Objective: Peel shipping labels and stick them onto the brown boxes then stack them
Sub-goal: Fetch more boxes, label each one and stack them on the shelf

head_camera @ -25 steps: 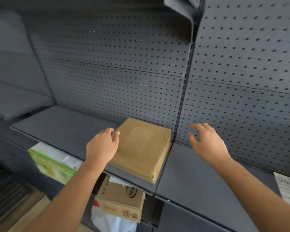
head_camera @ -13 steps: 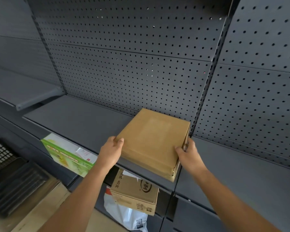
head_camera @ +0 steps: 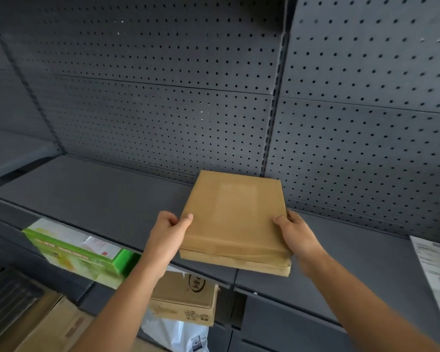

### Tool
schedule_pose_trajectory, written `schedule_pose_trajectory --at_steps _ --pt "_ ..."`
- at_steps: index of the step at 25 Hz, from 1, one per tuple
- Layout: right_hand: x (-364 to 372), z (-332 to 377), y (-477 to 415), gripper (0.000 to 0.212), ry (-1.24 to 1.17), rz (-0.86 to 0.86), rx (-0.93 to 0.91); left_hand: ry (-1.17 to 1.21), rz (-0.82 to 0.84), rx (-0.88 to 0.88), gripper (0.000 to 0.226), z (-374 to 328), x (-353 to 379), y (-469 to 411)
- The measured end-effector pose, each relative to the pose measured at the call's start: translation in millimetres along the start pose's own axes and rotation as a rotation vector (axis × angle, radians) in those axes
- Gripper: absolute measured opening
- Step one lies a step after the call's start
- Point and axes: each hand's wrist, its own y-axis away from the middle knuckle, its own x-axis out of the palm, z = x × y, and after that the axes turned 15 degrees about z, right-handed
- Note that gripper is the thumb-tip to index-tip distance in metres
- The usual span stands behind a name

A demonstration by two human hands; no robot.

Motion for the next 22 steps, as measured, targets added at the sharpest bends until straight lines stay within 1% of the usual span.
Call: schedule_pose_trajectory --at_steps 5,9,14,18,22 --pt "-79 -10 51 0.039 -0.006 -0.141 -0.02 -0.042 0.257 0.112 0.025 -29 67 32" --pt "-136 -25 88 0.041 -0.061 -0.254 -0.032 -0.093 0.377 0.2 0.026 -51 123 48" --pt "-181 -46 122 0.032 -0.088 -0.305 -0.044 -0.149 0.443 0.232 0.024 -61 179 58" --pt "-204 -69 127 0.038 -0.103 -0.312 -0.027 -0.216 0.456 0.238 0.043 -54 209 59" --pt "-213 -84 122 0.038 -0.134 -0.305 -0.009 -0.273 0.452 0.213 0.052 -47 227 55"
